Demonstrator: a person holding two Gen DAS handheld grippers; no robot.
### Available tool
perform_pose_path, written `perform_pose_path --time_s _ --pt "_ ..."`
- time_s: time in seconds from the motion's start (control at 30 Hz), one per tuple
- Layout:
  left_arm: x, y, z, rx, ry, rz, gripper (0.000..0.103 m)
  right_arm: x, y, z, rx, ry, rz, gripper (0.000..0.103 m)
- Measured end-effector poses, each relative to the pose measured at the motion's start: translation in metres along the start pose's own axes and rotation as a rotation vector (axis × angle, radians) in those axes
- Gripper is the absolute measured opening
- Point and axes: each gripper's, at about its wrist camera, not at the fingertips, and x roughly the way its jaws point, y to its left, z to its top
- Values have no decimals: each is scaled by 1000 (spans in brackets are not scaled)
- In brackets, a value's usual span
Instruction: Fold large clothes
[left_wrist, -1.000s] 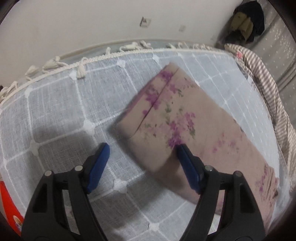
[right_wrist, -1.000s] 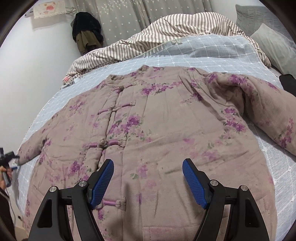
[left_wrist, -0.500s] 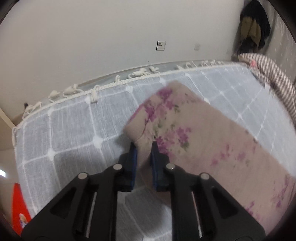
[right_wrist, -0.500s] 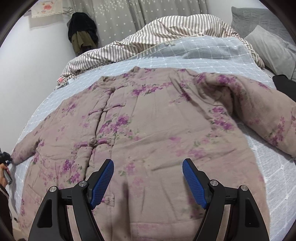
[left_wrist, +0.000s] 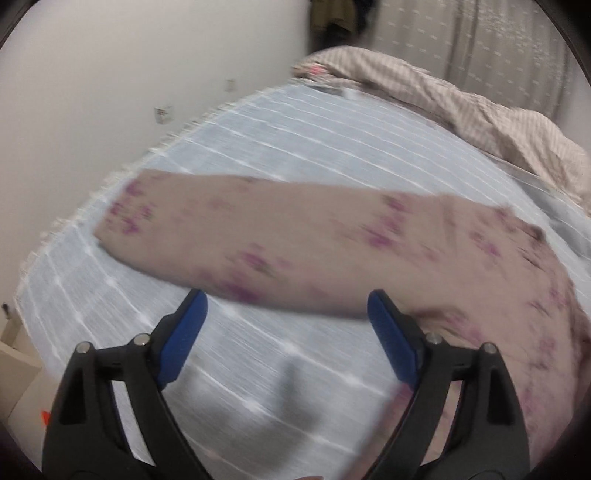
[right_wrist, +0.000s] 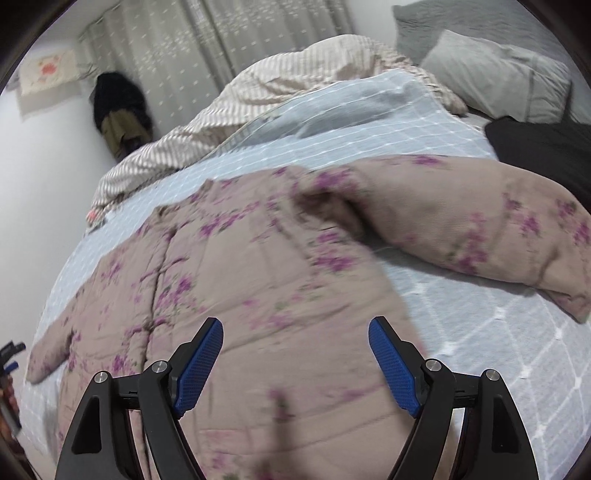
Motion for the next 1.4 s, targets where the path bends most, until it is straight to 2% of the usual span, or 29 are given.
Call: perform_pose_path --time_s 0.13,0.27,0.33,0.43,0.57,0.63,0.77,0.8,0.87,0.9,0.93,0.97,1.07,1.13,1.23,1.4 --pt "-24 -60 -38 14 61 -211 92 -21 -47 5 111 -28 -9 83" --pt "-34 -116 -71 49 95 -332 92 -44 -100 15 251 -71 -39 83" --pt "-33 -138 -83 78 120 -342 92 -56 -129 21 315 -100 -67 83" --pt "-33 -169 -92 133 168 -363 92 -72 -178 30 392 -144 -156 83" --pt "-46 -213 -91 233 130 -392 92 -83 -252 33 478 -171 -285 83" --pt "-53 -233 -89 275 116 -417 92 -80 -289 30 545 -167 -276 83" --pt "-60 -286 -82 361 80 -510 92 -56 -344 30 643 -138 -164 83" --pt "-60 -301 -82 390 68 -525 92 -50 -349 31 646 -140 -131 82" --pt "-58 -328 -82 436 51 -543 92 -39 -350 34 629 -155 -89 71" --pt "-56 -343 -81 457 42 -548 91 -33 -348 37 609 -154 -87 48" --pt "-53 -357 -81 476 35 -561 87 -28 -345 39 592 -147 -87 19" --pt "-50 -371 -81 492 30 -578 85 -25 -341 43 570 -135 -86 14" --pt "-40 -405 -78 511 26 -636 79 -44 -314 57 447 -211 -90 12" --pt "-30 -429 -75 510 29 -678 71 -66 -290 76 339 -263 -102 12" --pt "-17 -466 -71 509 32 -696 58 -99 -255 116 185 -342 -149 11" --pt "-3 -522 -80 484 41 -791 47 -140 -224 192 10 -441 -255 11"
